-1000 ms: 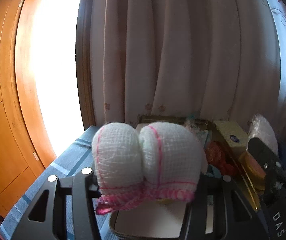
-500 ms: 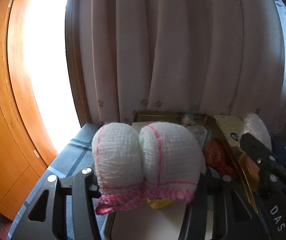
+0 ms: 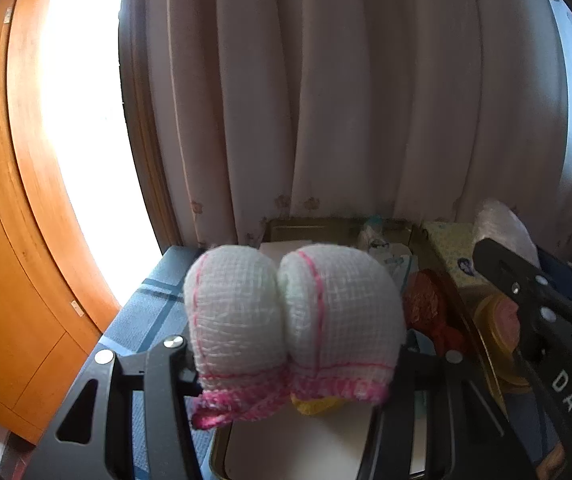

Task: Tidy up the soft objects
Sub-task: 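Lower the towel roll and cotton bag over the gold tray, then open both tools to drop the towel roll and cotton bag into the tray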

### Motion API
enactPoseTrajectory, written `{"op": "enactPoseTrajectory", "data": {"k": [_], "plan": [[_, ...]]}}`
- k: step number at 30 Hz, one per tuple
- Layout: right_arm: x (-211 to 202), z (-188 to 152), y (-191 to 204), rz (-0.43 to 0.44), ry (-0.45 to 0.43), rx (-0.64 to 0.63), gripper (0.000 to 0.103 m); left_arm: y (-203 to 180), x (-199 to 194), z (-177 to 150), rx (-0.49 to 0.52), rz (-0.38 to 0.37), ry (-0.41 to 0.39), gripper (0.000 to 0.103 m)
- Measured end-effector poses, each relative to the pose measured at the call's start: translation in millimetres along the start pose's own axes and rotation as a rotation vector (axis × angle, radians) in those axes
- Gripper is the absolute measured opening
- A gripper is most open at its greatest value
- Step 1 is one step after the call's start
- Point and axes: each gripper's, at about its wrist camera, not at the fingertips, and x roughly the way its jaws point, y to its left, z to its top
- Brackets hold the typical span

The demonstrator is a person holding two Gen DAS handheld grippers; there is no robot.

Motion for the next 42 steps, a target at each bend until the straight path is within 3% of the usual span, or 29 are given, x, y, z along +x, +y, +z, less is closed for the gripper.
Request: {"op": "enactPoseTrajectory", "data": {"k": [4, 12, 20, 26, 32, 36, 39, 42], "plan": [[11.2, 10.6, -8.6, -0.006, 0.021, 0.012, 0.035, -0.8, 8.3, 12.4, 0.012, -0.024, 0.034, 0.049], [30.9, 27.8, -34.1, 0.0, 0.048, 0.093, 0.035, 2.8, 18.6, 42.5, 0.017, -0.001, 0.0, 0.049], [75.4, 36.8, -32.3, 0.014, 0.14, 0.11, 0.035, -1.8, 53.3, 54.0, -0.013, -0.024, 0.08, 0.049], [109.9, 40.9, -29.6, 0.008, 0.257, 0.122, 0.035, -8.1, 86.2, 63.4, -0.039, -0.029, 0.174, 0.049], [136.7, 31.8, -26.6, -0.001, 0.375, 0.114, 0.035, -10.5, 110.6, 57.6, -0.016, 0.018, 0.258, 0.049], [147.5, 24.4, -27.1, 0.016, 0.432, 0.126, 0.035, -13.6, 116.9, 55.5, -0.011, 0.015, 0.285, 0.055], [152.4, 23.6, -26.6, 0.011, 0.448, 0.106, 0.035, -12.3, 115.4, 53.7, 0.024, 0.043, 0.282, 0.066], [159.8, 22.4, -25.1, 0.02, 0.473, 0.081, 0.037, -13.4, 116.9, 53.9, 0.023, 0.07, 0.283, 0.069]]}}
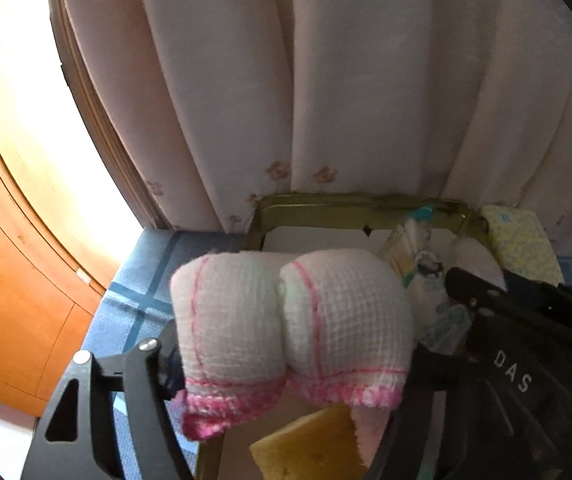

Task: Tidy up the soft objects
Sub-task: 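Open both tools to drop the towel roll and cotton bag into the tray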

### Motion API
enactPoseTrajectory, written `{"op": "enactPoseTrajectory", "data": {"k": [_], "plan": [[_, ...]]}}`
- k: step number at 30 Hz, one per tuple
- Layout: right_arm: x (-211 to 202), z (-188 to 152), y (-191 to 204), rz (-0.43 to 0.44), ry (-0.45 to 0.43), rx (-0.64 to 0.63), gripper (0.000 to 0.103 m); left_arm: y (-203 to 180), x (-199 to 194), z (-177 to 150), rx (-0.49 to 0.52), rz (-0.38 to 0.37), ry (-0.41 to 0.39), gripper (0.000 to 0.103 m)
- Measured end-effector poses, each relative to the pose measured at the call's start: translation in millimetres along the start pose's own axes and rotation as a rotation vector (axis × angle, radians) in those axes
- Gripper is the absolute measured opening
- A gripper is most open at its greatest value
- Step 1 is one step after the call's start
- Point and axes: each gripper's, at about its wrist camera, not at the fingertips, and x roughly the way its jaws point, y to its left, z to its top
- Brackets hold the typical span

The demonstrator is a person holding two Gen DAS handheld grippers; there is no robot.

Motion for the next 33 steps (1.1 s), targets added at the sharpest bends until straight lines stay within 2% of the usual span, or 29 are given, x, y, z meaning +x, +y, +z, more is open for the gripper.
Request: {"op": "enactPoseTrajectory", "data": {"k": [4, 7, 10, 12, 17, 23, 27, 29, 33], "plan": [[5.6, 1.7, 1.4, 0.016, 0.008, -0.036, 0.039, 6.1, 0.2, -3.4, -0.013, -0.014, 0.003, 0.072], [-2.0, 0.2, -1.4, 0.057, 0.006, -0.039, 0.042, 10.0, -2.6, -7.1, -0.023, -0.052, -0.007, 0.074], [-21.3, -0.5, -15.6, 0.15, -0.017, 0.001, 0.047, 20.0, -7.0, -10.2, -0.038, -0.101, -0.04, 0.086], [-29.3, -1.0, -24.6, 0.225, -0.037, 0.042, 0.052, 24.6, -16.0, -8.8, -0.06, -0.142, -0.067, 0.102], [-54.6, -4.8, -38.2, 0.355, -0.124, 0.14, 0.055, 44.3, -35.4, 1.3, -0.106, -0.259, -0.126, 0.103], [-83.3, -16.1, -32.6, 0.354, -0.247, 0.154, 0.055, 61.1, -67.0, 17.0, -0.133, -0.343, -0.21, 0.103], [-102.3, -36.2, -30.5, 0.311, -0.364, 0.158, 0.057, 77.2, -79.8, 16.4, -0.151, -0.3, -0.277, 0.103], [-108.1, -48.0, -28.3, 0.272, -0.421, 0.159, 0.071, 81.3, -81.5, 9.7, -0.159, -0.257, -0.301, 0.103], [-119.5, -74.8, -29.7, 0.21, -0.528, 0.175, 0.071, 78.3, -78.6, -15.6, -0.158, -0.183, -0.333, 0.103]]}}
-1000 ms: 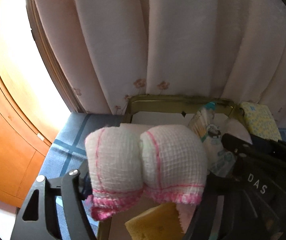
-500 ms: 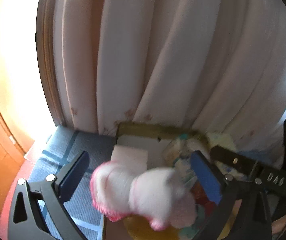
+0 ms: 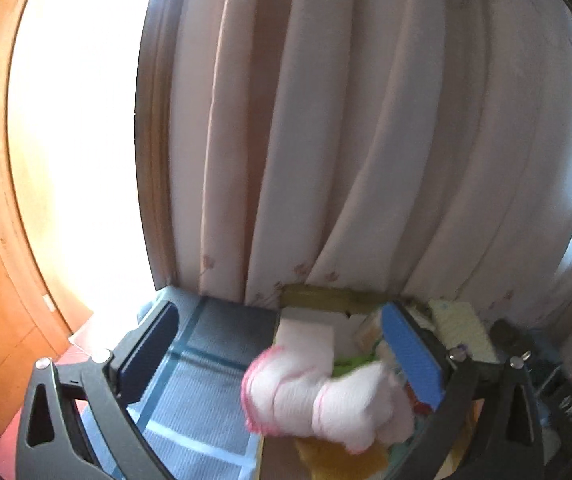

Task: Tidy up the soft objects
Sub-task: 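Open both tools to drop the towel roll and cotton bag into the tray, then withdraw both open tools from the tray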

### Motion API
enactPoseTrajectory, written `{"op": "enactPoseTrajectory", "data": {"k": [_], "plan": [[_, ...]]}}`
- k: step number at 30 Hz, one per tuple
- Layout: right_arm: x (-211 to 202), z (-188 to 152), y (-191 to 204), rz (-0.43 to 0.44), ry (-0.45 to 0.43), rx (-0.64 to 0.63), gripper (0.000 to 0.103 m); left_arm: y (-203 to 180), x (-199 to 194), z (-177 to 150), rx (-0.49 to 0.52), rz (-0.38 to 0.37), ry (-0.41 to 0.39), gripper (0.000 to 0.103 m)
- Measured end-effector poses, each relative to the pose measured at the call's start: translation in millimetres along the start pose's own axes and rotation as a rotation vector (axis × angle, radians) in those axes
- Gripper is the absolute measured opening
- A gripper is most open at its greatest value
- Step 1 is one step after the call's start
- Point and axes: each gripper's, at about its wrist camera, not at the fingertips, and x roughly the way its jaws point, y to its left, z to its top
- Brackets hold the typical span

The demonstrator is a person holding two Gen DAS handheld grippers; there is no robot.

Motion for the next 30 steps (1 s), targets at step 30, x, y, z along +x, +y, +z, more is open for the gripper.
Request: {"op": "enactPoseTrajectory", "data": {"k": [30], "plan": [[-73.8, -44.7, 13.6, -0.17, -0.294, -0.178, 0.078, 16.4, 38.1, -42.2, 0.078, 0.4, 0.101, 0.096]]}}
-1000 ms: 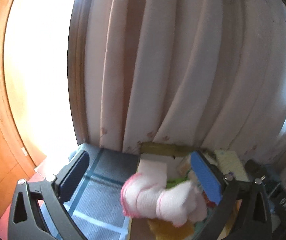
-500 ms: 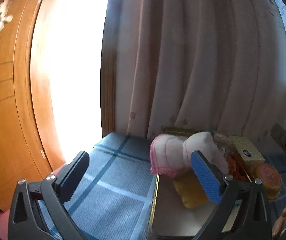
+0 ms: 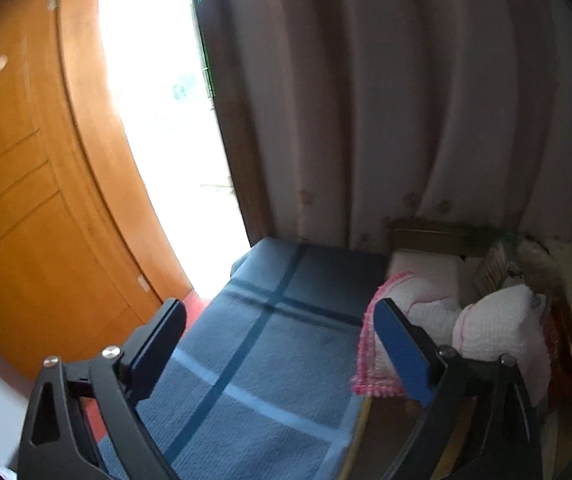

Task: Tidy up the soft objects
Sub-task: 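Withdraw both open tools from the tray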

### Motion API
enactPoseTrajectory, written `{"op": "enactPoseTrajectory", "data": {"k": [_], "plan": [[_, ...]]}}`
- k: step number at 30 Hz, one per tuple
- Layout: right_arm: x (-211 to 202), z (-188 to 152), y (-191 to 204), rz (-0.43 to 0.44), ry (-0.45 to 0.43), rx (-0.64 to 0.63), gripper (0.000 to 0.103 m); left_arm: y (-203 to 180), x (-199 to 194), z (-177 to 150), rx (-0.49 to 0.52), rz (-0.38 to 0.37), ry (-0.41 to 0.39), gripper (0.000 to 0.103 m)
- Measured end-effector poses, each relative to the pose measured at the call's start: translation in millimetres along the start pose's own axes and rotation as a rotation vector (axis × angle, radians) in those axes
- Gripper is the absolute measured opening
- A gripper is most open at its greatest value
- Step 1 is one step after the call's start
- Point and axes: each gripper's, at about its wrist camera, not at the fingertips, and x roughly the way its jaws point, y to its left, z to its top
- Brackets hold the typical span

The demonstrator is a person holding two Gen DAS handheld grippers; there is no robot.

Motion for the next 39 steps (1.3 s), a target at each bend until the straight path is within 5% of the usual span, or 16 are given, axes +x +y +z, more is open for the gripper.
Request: {"op": "enactPoseTrajectory", "data": {"k": [9, 14, 25, 39], "plan": [[-0.3, 6.4, -13.0, -0.032, -0.01, 0.04, 0.078, -79.4, -20.7, -2.7, 0.251, -0.113, -0.062, 0.094], [8.0, 2.8, -8.2, -0.014, 0.034, 0.028, 0.078, -62.0, -29.8, -12.7, 0.192, -0.097, -0.072, 0.099], [-2.6, -3.5, 14.8, -0.001, 0.013, -0.061, 0.079, -9.0, -60.7, -64.8, -0.028, -0.24, -0.156, 0.103], [-11.1, -6.4, 20.9, -0.031, -0.016, -0.088, 0.079, -15.8, -68.9, -76.6, -0.085, -0.256, -0.188, 0.103]]}}
